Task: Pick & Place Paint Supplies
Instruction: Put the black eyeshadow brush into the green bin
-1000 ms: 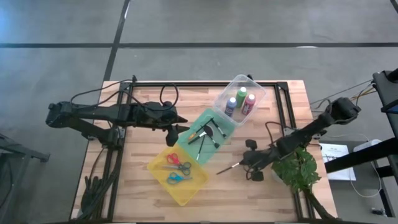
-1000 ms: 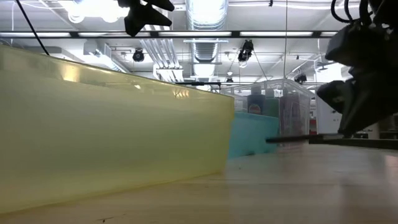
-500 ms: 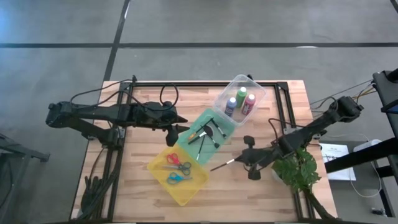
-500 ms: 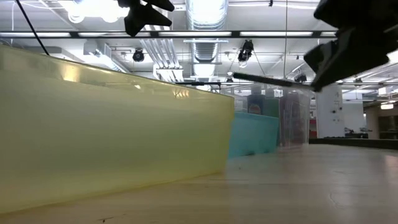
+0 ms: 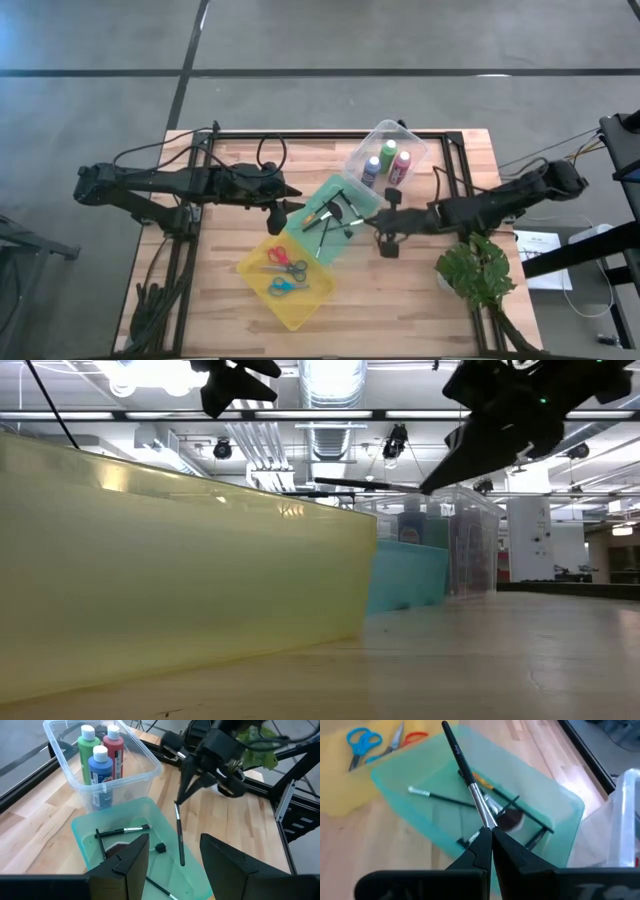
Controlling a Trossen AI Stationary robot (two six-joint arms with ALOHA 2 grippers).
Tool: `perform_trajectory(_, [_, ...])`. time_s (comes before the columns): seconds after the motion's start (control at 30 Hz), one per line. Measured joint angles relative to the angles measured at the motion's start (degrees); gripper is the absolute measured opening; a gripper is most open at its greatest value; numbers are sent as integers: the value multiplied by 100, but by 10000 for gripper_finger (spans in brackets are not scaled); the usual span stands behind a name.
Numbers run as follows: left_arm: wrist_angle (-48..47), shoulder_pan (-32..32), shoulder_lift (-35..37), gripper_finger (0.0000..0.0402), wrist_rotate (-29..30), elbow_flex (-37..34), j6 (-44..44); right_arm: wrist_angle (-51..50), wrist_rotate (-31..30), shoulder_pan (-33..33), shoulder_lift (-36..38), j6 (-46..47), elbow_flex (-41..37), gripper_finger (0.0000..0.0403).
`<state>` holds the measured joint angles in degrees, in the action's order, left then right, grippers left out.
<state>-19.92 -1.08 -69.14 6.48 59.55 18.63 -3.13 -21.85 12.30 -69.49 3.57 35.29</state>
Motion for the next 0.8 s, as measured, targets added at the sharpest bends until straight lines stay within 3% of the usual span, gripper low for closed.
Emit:
perform_trajectory(0.33, [-2,2,4,185,61,0,-177,645,663,-563,-441,-348,0,8])
perform_trajectory(0.8, [-7,2,4,185,61,0,-234,861,656,-601,-1582,-538,744,8])
